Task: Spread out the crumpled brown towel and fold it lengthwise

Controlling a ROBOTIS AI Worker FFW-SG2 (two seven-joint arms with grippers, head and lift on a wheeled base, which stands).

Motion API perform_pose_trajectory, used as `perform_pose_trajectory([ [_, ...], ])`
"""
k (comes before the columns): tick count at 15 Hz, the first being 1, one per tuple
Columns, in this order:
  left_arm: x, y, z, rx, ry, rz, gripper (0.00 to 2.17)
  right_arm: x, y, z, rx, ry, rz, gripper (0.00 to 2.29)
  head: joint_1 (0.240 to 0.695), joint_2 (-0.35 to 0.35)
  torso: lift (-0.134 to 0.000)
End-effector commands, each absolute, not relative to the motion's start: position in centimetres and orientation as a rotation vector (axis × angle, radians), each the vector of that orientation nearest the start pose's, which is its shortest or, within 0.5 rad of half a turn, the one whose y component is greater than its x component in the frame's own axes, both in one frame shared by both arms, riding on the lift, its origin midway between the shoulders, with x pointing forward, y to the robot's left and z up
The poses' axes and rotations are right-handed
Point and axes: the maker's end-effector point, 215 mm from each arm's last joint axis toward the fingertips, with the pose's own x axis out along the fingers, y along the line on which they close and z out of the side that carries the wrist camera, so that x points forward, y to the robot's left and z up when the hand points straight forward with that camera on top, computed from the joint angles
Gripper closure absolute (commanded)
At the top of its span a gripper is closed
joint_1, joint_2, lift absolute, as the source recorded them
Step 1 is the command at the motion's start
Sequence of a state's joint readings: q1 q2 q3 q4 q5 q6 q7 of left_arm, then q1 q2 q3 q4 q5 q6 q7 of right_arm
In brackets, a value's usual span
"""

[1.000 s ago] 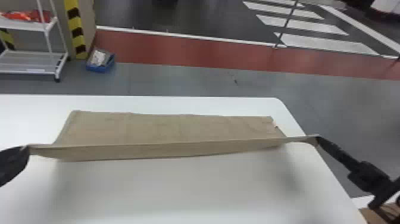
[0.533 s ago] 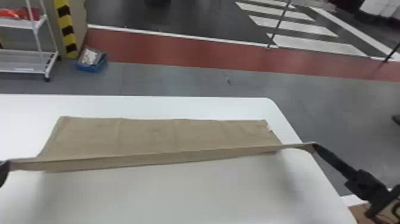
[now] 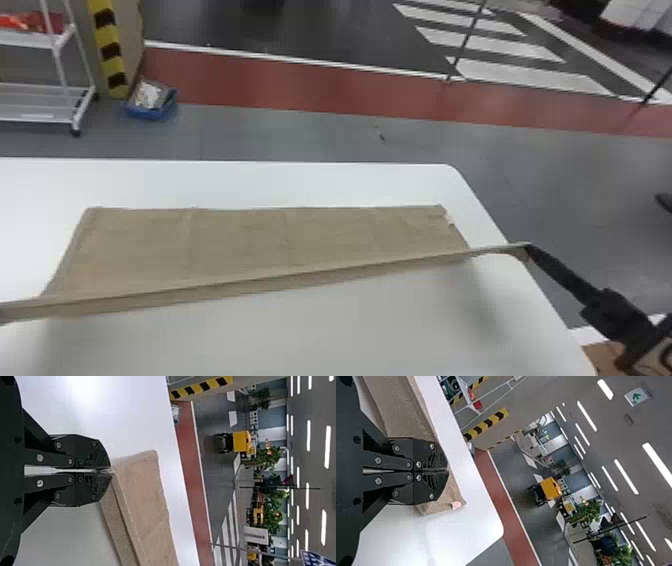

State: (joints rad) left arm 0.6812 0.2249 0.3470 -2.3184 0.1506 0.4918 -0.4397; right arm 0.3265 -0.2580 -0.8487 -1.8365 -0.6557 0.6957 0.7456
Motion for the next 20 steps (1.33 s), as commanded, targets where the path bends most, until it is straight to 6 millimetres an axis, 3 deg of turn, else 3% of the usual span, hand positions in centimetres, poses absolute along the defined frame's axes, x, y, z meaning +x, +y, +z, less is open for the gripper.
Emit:
perform_pose_trajectory([
  [1, 37.6, 31.5, -37.3, 0.134, 0.409, -0.264, 1.09, 40.0, -51.2, -33.6, 0.467, 0.221, 0.141, 1.42, 0.695, -0.288, -0.124],
  [7, 41.1, 31.2, -33.9, 0.139, 0.329, -0.249, 1.09, 45.4, -52.1, -34.5, 0.525, 0.27, 0.117, 1.42, 0.695, -0.277, -0.124],
  [10, 44.0, 30.5, -34.2, 0.132, 0.335, -0.245, 1.09, 48.9, -52.0, -35.5, 0.535, 0.305, 0.101, 1.42, 0.695, -0.263, -0.124],
  [11, 45.1, 30.2, -35.4, 0.131, 0.364, -0.247, 1.09, 50.1, -51.7, -35.8, 0.529, 0.318, 0.097, 1.42, 0.695, -0.26, -0.124],
  [14, 48.6, 29.2, -36.5, 0.142, 0.368, -0.251, 1.09, 52.9, -51.5, -35.6, 0.52, 0.321, 0.085, 1.42, 0.695, -0.249, -0.124],
  [20, 53.9, 27.6, -37.1, 0.154, 0.369, -0.271, 1.09, 55.6, -50.9, -36.2, 0.495, 0.333, 0.076, 1.42, 0.695, -0.235, -0.124],
])
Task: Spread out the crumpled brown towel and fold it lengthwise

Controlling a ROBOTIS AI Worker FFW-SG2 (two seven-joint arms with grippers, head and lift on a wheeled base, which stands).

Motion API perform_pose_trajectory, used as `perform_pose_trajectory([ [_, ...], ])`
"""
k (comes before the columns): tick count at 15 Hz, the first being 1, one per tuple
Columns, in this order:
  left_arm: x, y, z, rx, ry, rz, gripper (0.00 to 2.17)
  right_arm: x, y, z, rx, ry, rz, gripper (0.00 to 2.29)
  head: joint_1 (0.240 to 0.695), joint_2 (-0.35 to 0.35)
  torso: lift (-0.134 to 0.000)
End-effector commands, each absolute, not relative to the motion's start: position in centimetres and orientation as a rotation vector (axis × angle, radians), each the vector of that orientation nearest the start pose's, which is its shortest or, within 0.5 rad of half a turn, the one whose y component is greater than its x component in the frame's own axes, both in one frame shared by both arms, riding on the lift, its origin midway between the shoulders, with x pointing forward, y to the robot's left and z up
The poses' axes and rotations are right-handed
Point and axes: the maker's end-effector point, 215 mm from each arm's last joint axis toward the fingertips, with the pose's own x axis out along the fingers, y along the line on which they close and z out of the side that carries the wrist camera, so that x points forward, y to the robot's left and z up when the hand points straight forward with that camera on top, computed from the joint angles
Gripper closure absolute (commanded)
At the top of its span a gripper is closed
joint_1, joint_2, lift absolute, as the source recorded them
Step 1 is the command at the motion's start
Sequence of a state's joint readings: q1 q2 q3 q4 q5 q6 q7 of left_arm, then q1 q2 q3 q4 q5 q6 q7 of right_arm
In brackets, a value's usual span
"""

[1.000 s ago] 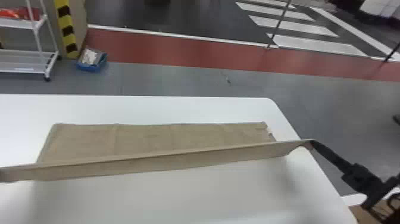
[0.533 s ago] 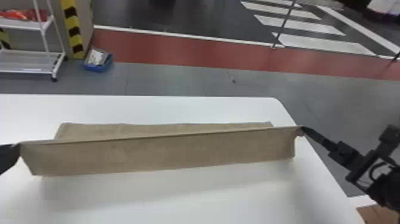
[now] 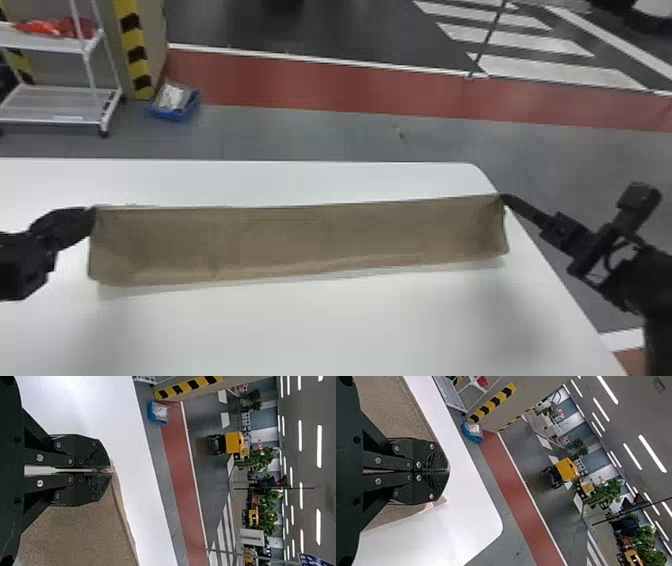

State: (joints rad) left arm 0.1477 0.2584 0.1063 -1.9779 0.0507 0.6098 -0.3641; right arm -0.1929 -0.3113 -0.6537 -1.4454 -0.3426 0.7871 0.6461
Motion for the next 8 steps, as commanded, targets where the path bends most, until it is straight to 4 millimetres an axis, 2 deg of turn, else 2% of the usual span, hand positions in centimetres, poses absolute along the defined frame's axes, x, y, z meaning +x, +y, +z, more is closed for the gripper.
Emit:
perform_pose_trajectory([
  [1, 54.5, 27.5, -37.2, 0.159, 0.373, -0.27, 1.09, 55.8, -50.7, -36.6, 0.489, 0.338, 0.078, 1.42, 0.695, -0.233, -0.124],
  [6, 56.3, 26.3, -39.3, 0.188, 0.412, -0.278, 1.09, 57.5, -50.2, -37.3, 0.442, 0.342, 0.071, 1.41, 0.695, -0.226, -0.124],
  [8, 57.0, 26.5, -39.9, 0.19, 0.42, -0.27, 1.09, 58.4, -50.1, -37.2, 0.424, 0.334, 0.075, 1.41, 0.695, -0.226, -0.124],
])
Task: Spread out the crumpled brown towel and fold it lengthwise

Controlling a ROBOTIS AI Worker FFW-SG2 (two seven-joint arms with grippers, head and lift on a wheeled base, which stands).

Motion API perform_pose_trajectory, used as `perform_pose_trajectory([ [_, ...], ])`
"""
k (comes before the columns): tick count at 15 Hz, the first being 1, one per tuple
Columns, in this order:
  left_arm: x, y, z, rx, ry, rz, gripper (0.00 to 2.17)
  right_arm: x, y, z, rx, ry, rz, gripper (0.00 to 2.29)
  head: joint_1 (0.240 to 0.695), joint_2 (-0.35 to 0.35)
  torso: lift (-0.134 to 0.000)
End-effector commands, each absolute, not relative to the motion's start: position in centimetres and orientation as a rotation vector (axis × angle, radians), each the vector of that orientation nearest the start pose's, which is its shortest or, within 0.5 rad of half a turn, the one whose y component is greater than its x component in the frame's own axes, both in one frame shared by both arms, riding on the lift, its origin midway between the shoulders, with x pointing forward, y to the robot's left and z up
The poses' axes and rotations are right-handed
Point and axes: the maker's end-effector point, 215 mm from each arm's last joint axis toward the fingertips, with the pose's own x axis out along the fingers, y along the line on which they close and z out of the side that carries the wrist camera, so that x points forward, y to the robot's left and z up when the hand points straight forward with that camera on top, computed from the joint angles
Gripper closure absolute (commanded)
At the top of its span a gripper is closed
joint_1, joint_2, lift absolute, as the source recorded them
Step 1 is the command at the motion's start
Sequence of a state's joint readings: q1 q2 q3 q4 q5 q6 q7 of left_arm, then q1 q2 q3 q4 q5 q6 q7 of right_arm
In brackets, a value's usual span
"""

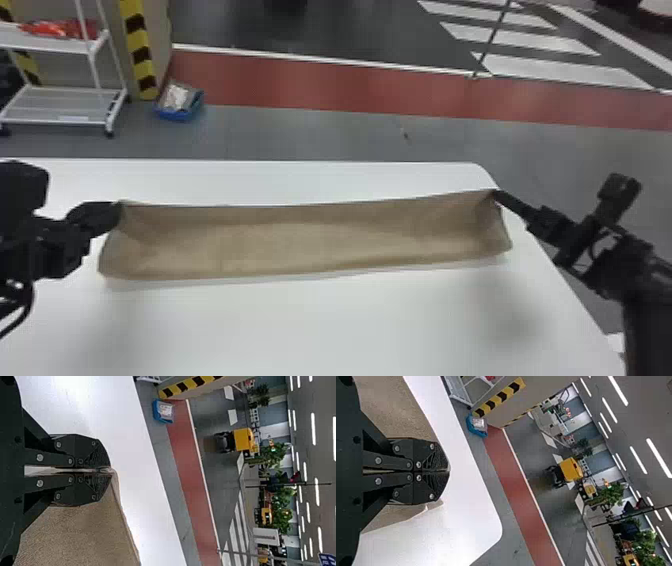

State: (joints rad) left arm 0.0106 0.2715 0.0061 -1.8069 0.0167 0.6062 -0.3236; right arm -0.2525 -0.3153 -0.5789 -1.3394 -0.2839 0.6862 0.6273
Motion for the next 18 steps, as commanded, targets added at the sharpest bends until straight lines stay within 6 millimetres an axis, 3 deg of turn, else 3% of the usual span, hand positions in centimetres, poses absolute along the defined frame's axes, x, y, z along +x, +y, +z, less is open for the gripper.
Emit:
perform_pose_trajectory([
  [1, 57.5, 26.7, -39.9, 0.194, 0.414, -0.265, 1.09, 58.8, -50.0, -37.2, 0.425, 0.33, 0.076, 1.41, 0.695, -0.224, -0.124],
  [9, 59.6, 26.0, -39.5, 0.21, 0.365, -0.27, 1.09, 59.7, -50.9, -38.1, 0.345, 0.326, 0.024, 1.38, 0.695, -0.219, -0.124],
  [10, 59.7, 26.1, -39.6, 0.213, 0.364, -0.263, 1.07, 59.7, -50.8, -38.4, 0.338, 0.337, 0.023, 1.03, 0.695, -0.221, -0.124],
  [11, 59.7, 26.0, -39.8, 0.215, 0.367, -0.259, 0.82, 59.7, -50.8, -38.5, 0.328, 0.338, 0.019, 0.45, 0.695, -0.222, -0.124],
  [12, 59.7, 26.1, -39.8, 0.218, 0.367, -0.255, 0.32, 59.8, -51.3, -38.5, 0.313, 0.334, -0.002, 0.0, 0.695, -0.222, -0.124],
  [13, 59.8, 26.4, -39.7, 0.219, 0.364, -0.243, 0.07, 59.8, -51.4, -38.4, 0.31, 0.33, -0.004, 0.0, 0.695, -0.222, -0.124],
  [18, 59.3, 27.9, -39.7, 0.219, 0.366, -0.21, 0.06, 59.0, -54.5, -36.0, 0.235, 0.236, -0.057, 0.05, 0.695, -0.229, -0.124],
])
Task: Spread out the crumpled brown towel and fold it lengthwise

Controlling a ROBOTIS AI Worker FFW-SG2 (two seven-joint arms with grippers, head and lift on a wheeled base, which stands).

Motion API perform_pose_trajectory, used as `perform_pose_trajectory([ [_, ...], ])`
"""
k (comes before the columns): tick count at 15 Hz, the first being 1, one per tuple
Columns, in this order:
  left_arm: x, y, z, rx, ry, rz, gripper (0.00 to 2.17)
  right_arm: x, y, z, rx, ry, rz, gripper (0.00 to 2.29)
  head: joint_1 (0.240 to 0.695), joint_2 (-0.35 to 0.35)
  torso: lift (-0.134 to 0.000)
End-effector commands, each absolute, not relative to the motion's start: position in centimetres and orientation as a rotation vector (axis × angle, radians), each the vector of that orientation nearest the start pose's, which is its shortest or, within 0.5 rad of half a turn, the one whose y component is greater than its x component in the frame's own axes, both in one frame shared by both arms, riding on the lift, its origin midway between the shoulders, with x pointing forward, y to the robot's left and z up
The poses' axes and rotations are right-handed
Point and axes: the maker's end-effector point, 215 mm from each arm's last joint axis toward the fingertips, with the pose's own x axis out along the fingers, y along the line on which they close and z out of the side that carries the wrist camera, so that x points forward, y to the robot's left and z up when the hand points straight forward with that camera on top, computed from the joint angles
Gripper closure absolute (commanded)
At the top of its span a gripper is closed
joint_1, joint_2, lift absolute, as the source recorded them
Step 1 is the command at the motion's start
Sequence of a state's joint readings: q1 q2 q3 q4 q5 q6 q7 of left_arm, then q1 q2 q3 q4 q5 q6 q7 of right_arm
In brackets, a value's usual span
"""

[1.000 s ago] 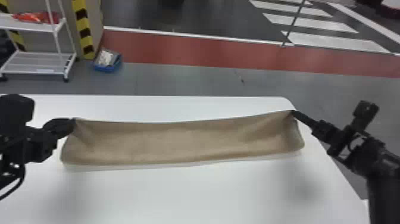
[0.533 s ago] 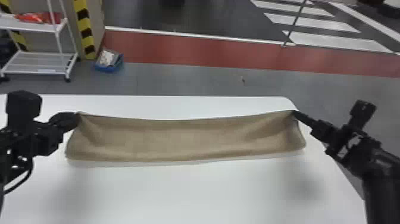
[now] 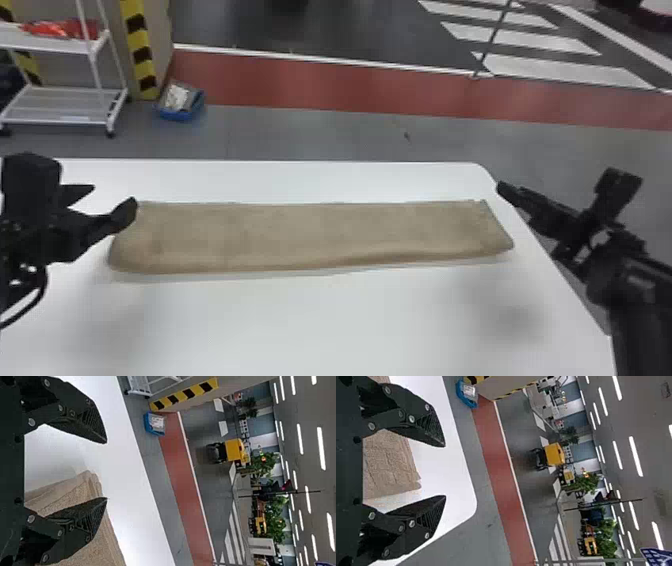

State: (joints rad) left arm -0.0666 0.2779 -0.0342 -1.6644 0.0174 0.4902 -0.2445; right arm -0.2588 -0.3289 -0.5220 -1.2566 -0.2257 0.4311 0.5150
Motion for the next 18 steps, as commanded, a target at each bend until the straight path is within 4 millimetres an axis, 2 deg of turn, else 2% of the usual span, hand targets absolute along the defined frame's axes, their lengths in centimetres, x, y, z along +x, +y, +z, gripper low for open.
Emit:
perform_pose_trajectory([
  [1, 58.8, 28.4, -39.9, 0.215, 0.368, -0.201, 0.06, 58.6, -54.7, -35.8, 0.226, 0.222, -0.059, 0.05, 0.695, -0.232, -0.124],
  [5, 56.6, 30.2, -39.4, 0.161, 0.342, -0.172, 0.07, 54.7, -55.3, -35.0, 0.192, 0.198, -0.059, 0.05, 0.695, -0.243, -0.124],
  [7, 54.9, 32.0, -39.2, 0.112, 0.338, -0.15, 0.07, 52.4, -56.3, -35.0, 0.199, 0.189, -0.063, 0.05, 0.695, -0.243, -0.124],
  [10, 52.0, 33.0, -38.4, 0.043, 0.322, -0.14, 0.07, 49.1, -56.7, -34.8, 0.171, 0.158, -0.046, 0.08, 0.695, -0.245, -0.124],
  [12, 50.7, 32.3, -38.4, 0.034, 0.315, -0.15, 0.07, 47.5, -56.5, -34.4, 0.142, 0.132, -0.039, 0.09, 0.695, -0.249, -0.124],
  [16, 49.7, 29.9, -40.1, -0.044, 0.338, -0.188, 0.09, 45.3, -56.7, -34.0, 0.141, 0.098, -0.032, 0.1, 0.695, -0.276, -0.124],
  [18, 49.7, 27.9, -40.8, -0.081, 0.349, -0.219, 0.28, 44.7, -57.1, -34.4, 0.131, 0.1, -0.039, 0.11, 0.695, -0.293, -0.124],
])
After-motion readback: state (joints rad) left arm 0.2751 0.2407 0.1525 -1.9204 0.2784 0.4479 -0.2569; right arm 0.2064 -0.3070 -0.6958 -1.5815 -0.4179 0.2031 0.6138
